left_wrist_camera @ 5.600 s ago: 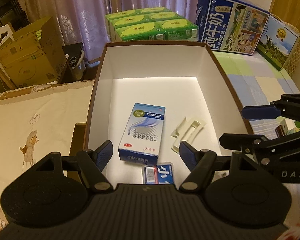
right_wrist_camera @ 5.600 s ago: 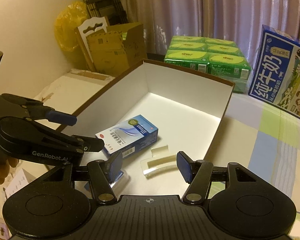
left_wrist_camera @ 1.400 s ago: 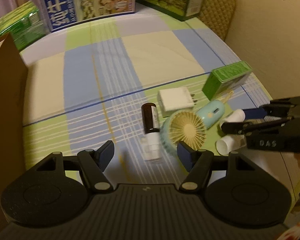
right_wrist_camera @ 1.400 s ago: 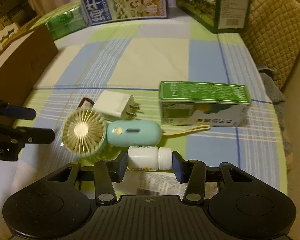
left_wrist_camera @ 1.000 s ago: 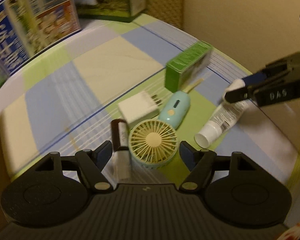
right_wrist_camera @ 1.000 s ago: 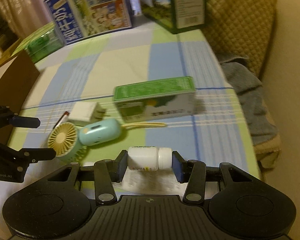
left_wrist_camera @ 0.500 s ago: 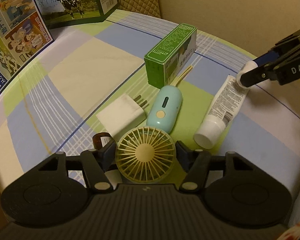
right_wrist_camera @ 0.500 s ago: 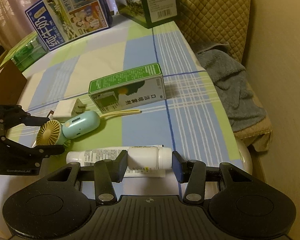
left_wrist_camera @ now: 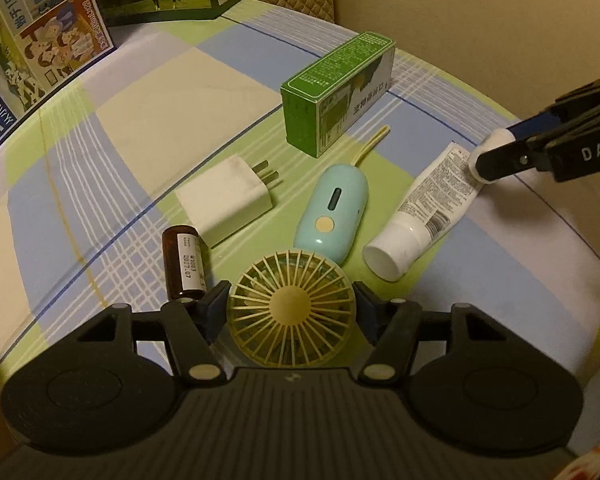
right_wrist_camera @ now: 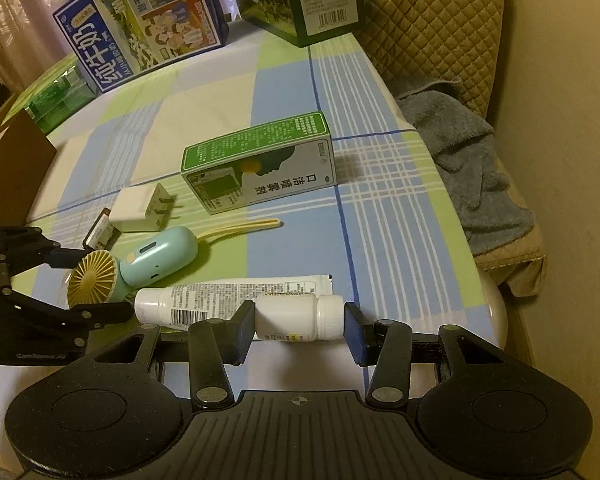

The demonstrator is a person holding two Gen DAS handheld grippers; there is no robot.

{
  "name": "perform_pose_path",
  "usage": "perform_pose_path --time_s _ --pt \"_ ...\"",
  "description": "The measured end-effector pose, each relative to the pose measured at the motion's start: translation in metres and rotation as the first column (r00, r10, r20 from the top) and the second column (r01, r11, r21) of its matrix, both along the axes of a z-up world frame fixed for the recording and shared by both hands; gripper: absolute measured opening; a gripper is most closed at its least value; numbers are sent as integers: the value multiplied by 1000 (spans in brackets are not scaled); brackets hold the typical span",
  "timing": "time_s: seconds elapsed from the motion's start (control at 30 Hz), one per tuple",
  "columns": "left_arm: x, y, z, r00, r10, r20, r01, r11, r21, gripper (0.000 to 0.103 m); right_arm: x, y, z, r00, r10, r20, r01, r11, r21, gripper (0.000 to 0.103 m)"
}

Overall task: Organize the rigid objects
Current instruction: 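Grasp the mint-green fan head with the left tool while the right tool holds the bottle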

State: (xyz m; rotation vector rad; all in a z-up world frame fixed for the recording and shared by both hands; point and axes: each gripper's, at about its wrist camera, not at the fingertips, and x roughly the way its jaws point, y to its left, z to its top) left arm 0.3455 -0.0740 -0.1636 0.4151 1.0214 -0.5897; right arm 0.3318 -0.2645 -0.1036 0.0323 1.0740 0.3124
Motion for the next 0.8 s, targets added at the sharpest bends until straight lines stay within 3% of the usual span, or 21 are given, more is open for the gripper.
perform_pose_path --time_s 0.8 --pt "-37 28 27 990 141 20 -139 986 -93 59 -16 8 11 999 36 36 -36 999 4 44"
